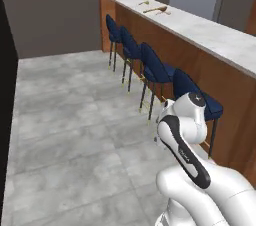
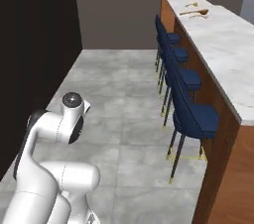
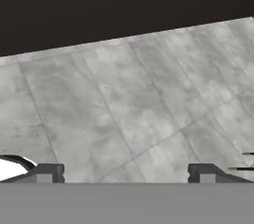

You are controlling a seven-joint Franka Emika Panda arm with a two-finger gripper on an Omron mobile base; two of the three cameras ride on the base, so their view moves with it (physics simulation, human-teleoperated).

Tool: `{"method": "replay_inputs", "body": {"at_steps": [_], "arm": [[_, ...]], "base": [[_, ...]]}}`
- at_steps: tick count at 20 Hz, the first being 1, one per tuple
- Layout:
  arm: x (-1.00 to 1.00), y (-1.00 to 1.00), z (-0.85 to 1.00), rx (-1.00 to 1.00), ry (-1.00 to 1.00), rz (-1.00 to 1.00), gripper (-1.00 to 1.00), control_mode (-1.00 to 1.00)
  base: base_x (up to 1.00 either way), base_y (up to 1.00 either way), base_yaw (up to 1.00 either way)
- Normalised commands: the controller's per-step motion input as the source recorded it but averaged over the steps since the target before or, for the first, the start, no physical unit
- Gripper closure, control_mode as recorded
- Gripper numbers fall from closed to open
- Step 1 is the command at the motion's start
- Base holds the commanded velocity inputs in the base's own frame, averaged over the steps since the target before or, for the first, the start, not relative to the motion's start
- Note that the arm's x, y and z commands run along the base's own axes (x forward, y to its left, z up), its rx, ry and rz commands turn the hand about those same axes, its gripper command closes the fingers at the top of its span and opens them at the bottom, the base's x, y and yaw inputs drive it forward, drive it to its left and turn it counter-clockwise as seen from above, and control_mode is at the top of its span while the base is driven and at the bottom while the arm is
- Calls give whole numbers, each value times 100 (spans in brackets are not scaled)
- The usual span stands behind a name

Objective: Pick up the metallic utensils from the counter and place them in the open drawer. Make sure not to pick up any wooden utensils.

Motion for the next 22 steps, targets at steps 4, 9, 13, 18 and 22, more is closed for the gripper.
{"method": "replay_inputs", "body": {"at_steps": [4, 9, 13, 18, 22], "arm": [[0, 0, 0, 0, 0, 0, -100, 100], [0, 0, 0, 0, 0, 0, -100, 100], [0, 0, 0, 0, 0, 0, -100, 100], [0, 0, 0, 0, 0, 0, -100, 100], [0, 0, 0, 0, 0, 0, -100, 100]], "base": [[100, 100, -41], [100, 100, -42], [100, 100, -34], [100, 100, -38], [100, 100, -42]]}}
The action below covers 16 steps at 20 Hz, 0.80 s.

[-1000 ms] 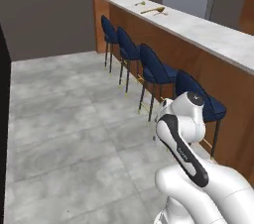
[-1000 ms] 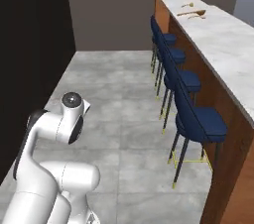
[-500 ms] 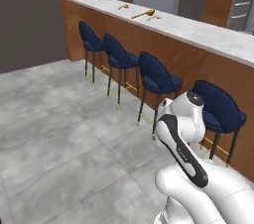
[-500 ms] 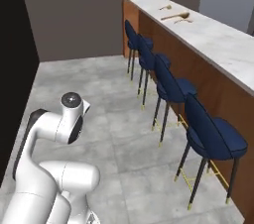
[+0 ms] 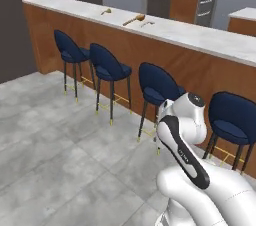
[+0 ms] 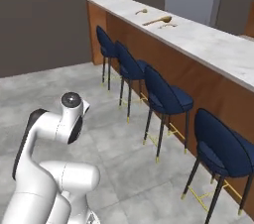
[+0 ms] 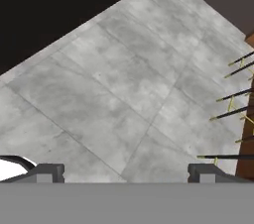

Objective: Pick up the metallic utensils from the counter and place them in the open drawer. Make sure not to pick up any wooden utensils.

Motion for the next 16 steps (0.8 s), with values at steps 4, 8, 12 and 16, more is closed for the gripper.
{"method": "replay_inputs", "body": {"at_steps": [4, 8, 12, 16], "arm": [[0, 0, 0, 0, 0, 0, -100, 100], [0, 0, 0, 0, 0, 0, -100, 100], [0, 0, 0, 0, 0, 0, -100, 100], [0, 0, 0, 0, 0, 0, -100, 100]], "base": [[100, 100, -41], [100, 100, -42], [98, 100, -41], [68, 100, -37]]}}
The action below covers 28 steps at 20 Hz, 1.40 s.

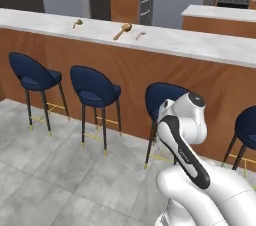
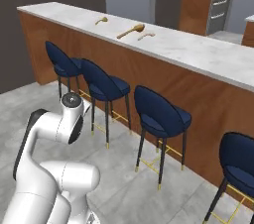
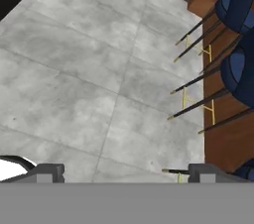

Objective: Pick up the metallic utensils from the counter and place them in the open drawer. Make sure not to pick up any wooden utensils.

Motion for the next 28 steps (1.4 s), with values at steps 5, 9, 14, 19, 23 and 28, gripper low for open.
{"method": "replay_inputs", "body": {"at_steps": [5, 9, 14, 19, 23, 28], "arm": [[0, 0, 0, 0, 0, 0, -100, 100], [0, 0, 0, 0, 0, 0, -100, 100], [0, 0, 0, 0, 0, 0, -100, 100], [0, 0, 0, 0, 0, 0, -100, 100], [0, 0, 0, 0, 0, 0, -100, 100], [0, 0, 0, 0, 0, 0, -100, 100]], "base": [[48, 100, -35], [10, 100, -26], [2, 100, -23], [16, 100, -33], [48, 100, -50], [43, 100, -49]]}}
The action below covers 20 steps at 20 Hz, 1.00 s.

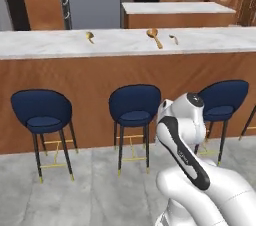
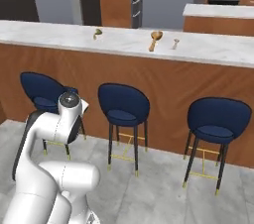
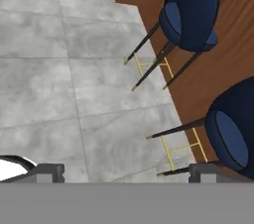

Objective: Pick up the metallic utensils from the counter and place them in the open drawer. Make sure not to pick up any wooden utensils.

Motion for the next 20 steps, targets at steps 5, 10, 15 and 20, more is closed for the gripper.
{"method": "replay_inputs", "body": {"at_steps": [5, 10, 15, 20], "arm": [[0, 0, 0, 0, 0, 0, -100, 100], [0, 0, 0, 0, 0, 0, -100, 100], [0, 0, 0, 0, 0, 0, -100, 100], [0, 0, 0, 0, 0, 0, -100, 100]], "base": [[43, 100, -43], [25, 100, -33], [39, 62, -14], [86, 7, 0]]}}
